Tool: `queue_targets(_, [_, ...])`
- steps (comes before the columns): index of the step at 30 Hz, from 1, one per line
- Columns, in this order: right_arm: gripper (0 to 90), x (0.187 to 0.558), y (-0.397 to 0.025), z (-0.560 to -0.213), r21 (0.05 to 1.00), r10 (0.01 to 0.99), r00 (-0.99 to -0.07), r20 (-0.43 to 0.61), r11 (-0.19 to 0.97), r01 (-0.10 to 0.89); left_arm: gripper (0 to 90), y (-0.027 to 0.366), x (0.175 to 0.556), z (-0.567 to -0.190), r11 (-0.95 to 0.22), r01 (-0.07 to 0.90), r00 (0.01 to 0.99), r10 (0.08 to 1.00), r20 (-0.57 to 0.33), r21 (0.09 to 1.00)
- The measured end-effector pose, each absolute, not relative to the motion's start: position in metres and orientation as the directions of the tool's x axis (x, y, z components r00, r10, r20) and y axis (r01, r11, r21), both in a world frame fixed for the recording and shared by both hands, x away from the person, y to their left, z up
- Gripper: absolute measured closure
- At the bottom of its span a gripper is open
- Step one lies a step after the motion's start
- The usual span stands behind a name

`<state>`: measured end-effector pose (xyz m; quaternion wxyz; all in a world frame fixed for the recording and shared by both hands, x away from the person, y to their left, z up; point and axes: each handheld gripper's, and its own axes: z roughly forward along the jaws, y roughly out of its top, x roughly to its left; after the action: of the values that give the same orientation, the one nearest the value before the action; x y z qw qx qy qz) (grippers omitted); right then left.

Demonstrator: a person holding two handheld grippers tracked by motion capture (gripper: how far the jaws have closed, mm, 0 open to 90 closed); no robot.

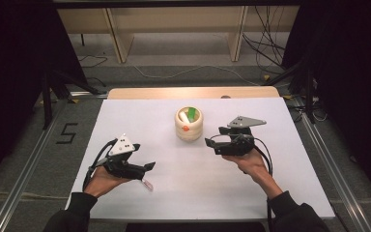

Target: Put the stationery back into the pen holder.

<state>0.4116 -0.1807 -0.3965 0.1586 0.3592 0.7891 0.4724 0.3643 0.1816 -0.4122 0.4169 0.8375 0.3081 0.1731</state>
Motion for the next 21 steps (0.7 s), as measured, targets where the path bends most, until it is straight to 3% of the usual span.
queue_targets(6, [29.5,0.397,-0.195,-0.405,0.851,0.714,-0.692,0.104,0.296,0.433,16.7,0.180,0.371,-0.406,-0.572,0.374,0.790,0.609,0.072,0.730])
queue_targets(15, [29.4,0.380,-0.215,-0.411,0.843,0.728,-0.675,0.121,0.283,0.457,17.2,0.168,0.382,-0.416,-0.766,0.385,0.852,0.509,0.119,0.514])
queue_targets(21, [29.4,0.371,-0.223,-0.416,0.839,0.727,-0.674,0.129,0.283,0.466,17.3,0.166,0.391,-0.419,-0.783,0.391,0.863,0.494,0.102,0.484])
